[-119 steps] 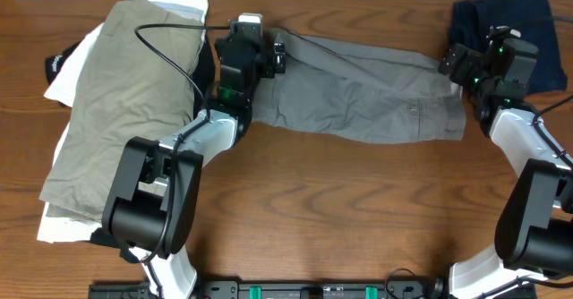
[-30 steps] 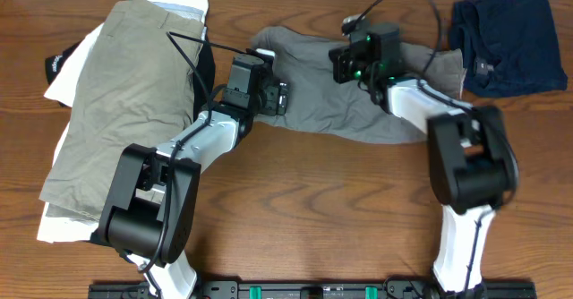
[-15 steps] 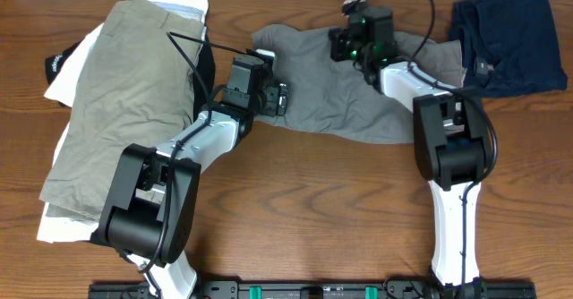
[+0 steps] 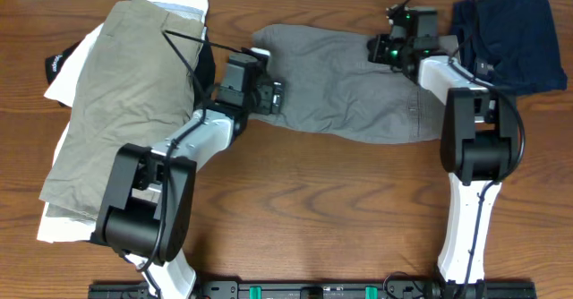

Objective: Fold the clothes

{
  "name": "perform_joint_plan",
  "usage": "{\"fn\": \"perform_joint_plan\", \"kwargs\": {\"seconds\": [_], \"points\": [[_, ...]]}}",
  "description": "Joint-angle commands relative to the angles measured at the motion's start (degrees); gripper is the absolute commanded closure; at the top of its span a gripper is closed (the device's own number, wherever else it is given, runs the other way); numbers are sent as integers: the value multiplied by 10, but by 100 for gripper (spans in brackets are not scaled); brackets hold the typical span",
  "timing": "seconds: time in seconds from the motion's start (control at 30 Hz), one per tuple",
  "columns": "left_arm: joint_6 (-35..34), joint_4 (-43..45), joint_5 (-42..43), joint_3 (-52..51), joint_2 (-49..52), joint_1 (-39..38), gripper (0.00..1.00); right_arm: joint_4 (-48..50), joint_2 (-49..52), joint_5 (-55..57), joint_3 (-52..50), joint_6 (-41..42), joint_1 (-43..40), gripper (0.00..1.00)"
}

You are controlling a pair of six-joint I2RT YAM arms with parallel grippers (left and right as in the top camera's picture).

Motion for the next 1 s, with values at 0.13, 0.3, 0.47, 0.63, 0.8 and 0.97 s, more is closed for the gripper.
{"fn": "perform_joint_plan", "kwargs": {"seconds": [0.13,0.3,0.47,0.63,0.8,0.97], "points": [[10,-9,-3,10,3,27,11,-119,-112,29,11,-56,-69,97],[10,-9,-3,10,3,28,11,-181,-118,37,11,-82,-120,97],[10,-12,-3,10,3,34,11,-232,-123,14,10,-88,-156,99],[12,-31,-2,10,1,40,11,-315,-160,3,10,-95,-171,89],[42,-59,58,18,-5,38,11,-426,-183,2,10,-101,-183,73],[48,-118,102,66,-5,38,11,-488,-184,32,1,-118,-193,74]]}}
